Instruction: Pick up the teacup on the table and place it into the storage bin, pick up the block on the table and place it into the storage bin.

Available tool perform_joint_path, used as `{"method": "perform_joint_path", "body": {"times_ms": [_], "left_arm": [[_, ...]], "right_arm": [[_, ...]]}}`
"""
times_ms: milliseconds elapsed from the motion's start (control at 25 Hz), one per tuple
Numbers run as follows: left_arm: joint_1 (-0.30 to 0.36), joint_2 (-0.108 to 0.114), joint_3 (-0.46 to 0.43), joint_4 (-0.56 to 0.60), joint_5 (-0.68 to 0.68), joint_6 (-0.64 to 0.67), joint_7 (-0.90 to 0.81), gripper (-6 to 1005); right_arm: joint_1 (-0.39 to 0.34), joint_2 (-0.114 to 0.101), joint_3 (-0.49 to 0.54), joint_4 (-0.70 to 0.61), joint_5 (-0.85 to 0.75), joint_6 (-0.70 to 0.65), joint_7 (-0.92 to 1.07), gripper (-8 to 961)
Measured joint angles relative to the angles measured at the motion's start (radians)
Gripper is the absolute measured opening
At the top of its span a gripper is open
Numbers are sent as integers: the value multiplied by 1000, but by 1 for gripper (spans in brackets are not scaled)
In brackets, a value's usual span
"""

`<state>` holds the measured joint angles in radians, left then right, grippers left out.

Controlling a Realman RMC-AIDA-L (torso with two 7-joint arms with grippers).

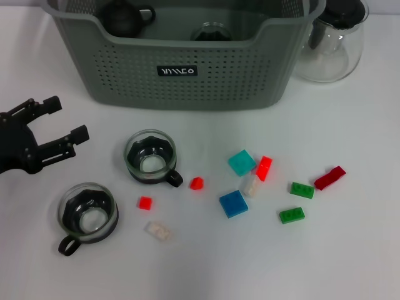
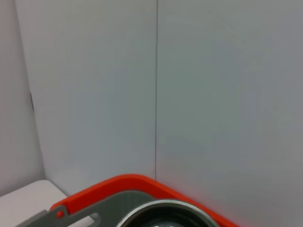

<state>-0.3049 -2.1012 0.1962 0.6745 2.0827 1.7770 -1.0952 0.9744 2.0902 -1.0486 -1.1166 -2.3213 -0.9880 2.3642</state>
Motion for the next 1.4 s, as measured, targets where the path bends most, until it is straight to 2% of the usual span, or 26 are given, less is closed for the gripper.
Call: {"method": "perform_joint_path", "body": {"times_ms": [920,1400], "left_arm": [[-7,7,15,7,31,9,-1,859],[-11,10,28,18,34,36,-4,860]], "right_arm": [[-4,-1,0,63,4,32,22,61],[8,7,-11,116,6,76,23,61]]}}
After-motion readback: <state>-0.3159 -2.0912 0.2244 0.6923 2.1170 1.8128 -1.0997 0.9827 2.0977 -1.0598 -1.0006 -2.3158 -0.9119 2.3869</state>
